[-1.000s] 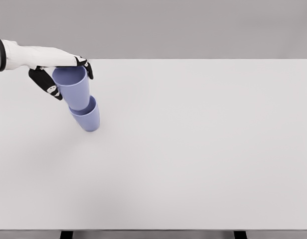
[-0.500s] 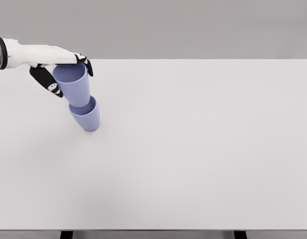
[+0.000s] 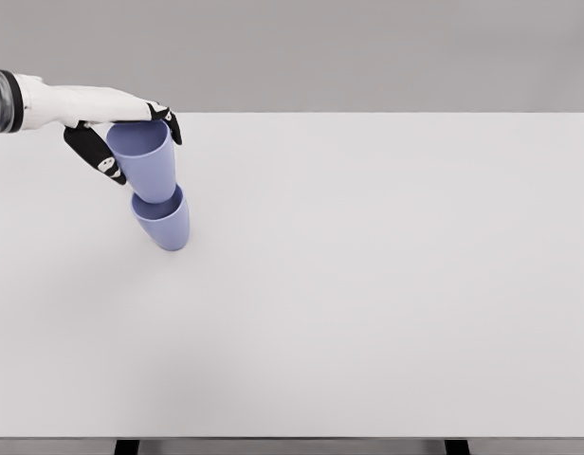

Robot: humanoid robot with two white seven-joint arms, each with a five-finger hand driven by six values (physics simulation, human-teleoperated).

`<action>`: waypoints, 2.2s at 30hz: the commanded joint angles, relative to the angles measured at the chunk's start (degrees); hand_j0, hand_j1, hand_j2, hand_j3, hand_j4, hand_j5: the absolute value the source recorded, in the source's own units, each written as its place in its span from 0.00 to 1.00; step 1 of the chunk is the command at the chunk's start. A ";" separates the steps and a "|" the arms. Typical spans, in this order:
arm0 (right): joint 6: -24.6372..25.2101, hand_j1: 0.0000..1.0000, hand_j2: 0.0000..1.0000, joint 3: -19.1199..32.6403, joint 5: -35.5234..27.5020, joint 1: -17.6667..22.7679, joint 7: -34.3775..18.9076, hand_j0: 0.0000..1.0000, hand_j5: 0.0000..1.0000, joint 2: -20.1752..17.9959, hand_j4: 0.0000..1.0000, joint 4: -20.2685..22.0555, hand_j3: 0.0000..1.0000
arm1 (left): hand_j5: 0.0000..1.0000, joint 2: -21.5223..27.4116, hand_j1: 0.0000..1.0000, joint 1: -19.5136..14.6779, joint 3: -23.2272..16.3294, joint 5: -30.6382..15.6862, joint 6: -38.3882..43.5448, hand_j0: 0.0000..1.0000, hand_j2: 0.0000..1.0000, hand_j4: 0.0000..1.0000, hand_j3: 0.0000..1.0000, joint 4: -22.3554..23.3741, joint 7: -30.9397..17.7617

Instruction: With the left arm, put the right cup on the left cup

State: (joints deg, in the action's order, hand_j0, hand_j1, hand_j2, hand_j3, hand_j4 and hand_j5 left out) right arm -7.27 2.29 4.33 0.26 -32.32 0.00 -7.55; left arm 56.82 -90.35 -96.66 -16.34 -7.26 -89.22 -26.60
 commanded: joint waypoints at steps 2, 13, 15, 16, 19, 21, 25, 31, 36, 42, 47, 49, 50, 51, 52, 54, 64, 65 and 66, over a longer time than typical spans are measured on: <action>-0.03 1.00 1.00 0.00 0.07 -0.09 -0.02 1.00 1.00 0.00 1.00 -0.01 1.00 | 0.42 -0.13 0.42 0.00 0.07 -0.28 -0.29 0.42 0.42 0.42 0.42 0.02 0.06; -0.03 1.00 1.00 0.00 0.07 -0.09 -0.02 1.00 1.00 0.00 1.00 -0.01 1.00 | 0.43 0.31 0.43 0.26 0.07 -0.28 -0.38 0.43 0.43 0.43 0.43 -0.25 1.38; -0.03 1.00 1.00 0.00 0.07 -0.09 -0.02 1.00 1.00 0.00 1.00 -0.01 1.00 | 0.43 0.31 0.43 0.26 0.07 -0.28 -0.38 0.43 0.43 0.43 0.43 -0.25 1.46; -0.03 1.00 1.00 0.00 0.07 -0.09 -0.02 1.00 1.00 0.00 1.00 -0.01 1.00 | 0.43 0.22 0.43 0.26 0.07 -0.36 -0.38 0.43 0.43 0.43 0.43 -0.34 1.46; -0.03 1.00 1.00 0.00 0.07 -0.09 -0.02 1.00 1.00 0.00 1.00 -0.01 1.00 | 0.43 0.40 0.43 0.35 0.07 -0.45 -1.44 0.43 0.43 0.43 0.43 -0.69 1.38; -0.03 1.00 1.00 0.00 0.07 -0.09 -0.02 1.00 1.00 0.00 1.00 -0.01 1.00 | 0.43 0.49 0.43 0.35 -0.02 -0.45 -1.61 0.43 0.43 0.43 0.43 -0.69 1.38; -0.03 1.00 1.00 0.00 0.07 0.00 -0.02 1.00 1.00 0.00 1.00 -0.01 1.00 | 0.43 0.66 0.43 0.70 -0.02 -0.45 -2.32 0.43 0.43 0.43 0.43 -0.69 1.38; -0.03 1.00 1.00 0.00 0.07 -0.09 0.06 1.00 1.00 0.00 1.00 -0.01 1.00 | 0.43 0.75 0.43 0.88 -0.11 -0.45 -2.40 0.43 0.43 0.43 0.43 -0.69 1.46; -0.03 1.00 1.00 0.00 0.07 -0.09 -0.02 1.00 1.00 0.00 1.00 -0.01 1.00 | 0.43 0.75 0.43 1.58 -0.02 -0.36 -2.40 0.43 0.43 0.43 0.43 -0.51 1.46; -0.03 1.00 1.00 0.00 0.07 -0.09 -0.02 1.00 1.00 0.00 1.00 -0.01 1.00 | 0.53 0.84 0.53 1.49 -0.02 -0.28 -2.32 0.53 0.53 0.53 0.53 -0.16 1.55; -0.03 1.00 1.00 0.00 0.07 -0.09 -0.02 1.00 1.00 0.00 1.00 -0.01 1.00 | 0.63 0.75 0.63 1.49 -0.02 -0.10 -2.32 0.63 0.63 0.63 0.63 0.01 2.69; -0.03 1.00 1.00 0.00 0.07 -0.09 -0.02 1.00 1.00 0.00 1.00 -0.01 1.00 | 0.69 0.75 0.69 1.49 0.07 -0.10 -2.23 0.69 0.69 0.69 0.69 0.01 2.87; -0.03 1.00 1.00 0.00 0.07 -0.09 -0.02 1.00 1.00 0.00 1.00 -0.01 1.00 | 0.71 0.75 0.71 1.49 0.07 -0.10 -2.23 0.71 0.71 0.71 0.71 0.01 2.87; -0.03 1.00 1.00 0.00 0.07 -0.09 -0.02 1.00 1.00 0.00 1.00 -0.01 1.00 | 0.71 0.75 0.71 1.49 0.07 -0.10 -2.23 0.71 0.71 0.71 0.71 -0.07 2.87; -0.03 1.00 1.00 0.00 0.07 -0.09 -0.02 1.00 1.00 0.00 1.00 -0.01 1.00 | 0.76 0.75 0.76 1.49 0.07 -0.10 -2.23 0.76 0.76 0.76 0.76 -0.07 2.87; -0.03 1.00 1.00 0.00 0.07 -0.09 0.06 1.00 1.00 0.00 1.00 -0.01 1.00 | 0.80 0.75 0.80 1.49 0.07 -0.10 -2.23 0.80 0.80 0.80 0.80 -0.07 2.87; -0.03 1.00 1.00 0.00 0.07 -0.09 -0.02 1.00 1.00 0.00 1.00 -0.01 1.00 | 0.93 1.01 0.93 1.58 -0.02 0.78 -2.14 0.93 0.93 0.93 0.93 -0.07 2.87; -0.03 1.00 1.00 0.00 0.07 -0.09 -0.02 1.00 1.00 0.00 1.00 -0.01 1.00 | 0.95 1.01 0.95 1.58 -0.02 0.78 -2.14 0.95 0.95 0.95 0.95 -0.07 2.87; -0.03 1.00 1.00 0.00 0.07 -0.09 -0.02 1.00 1.00 0.00 1.00 -0.01 1.00 | 0.95 1.10 0.95 1.58 0.07 0.78 -2.14 0.95 0.95 0.95 0.95 -0.16 2.87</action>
State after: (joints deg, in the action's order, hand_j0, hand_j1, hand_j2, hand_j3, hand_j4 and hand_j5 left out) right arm -7.27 2.29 4.32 0.18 -32.32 0.00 -7.54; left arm 57.83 -88.86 -96.74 -15.54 -9.44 -89.31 -23.72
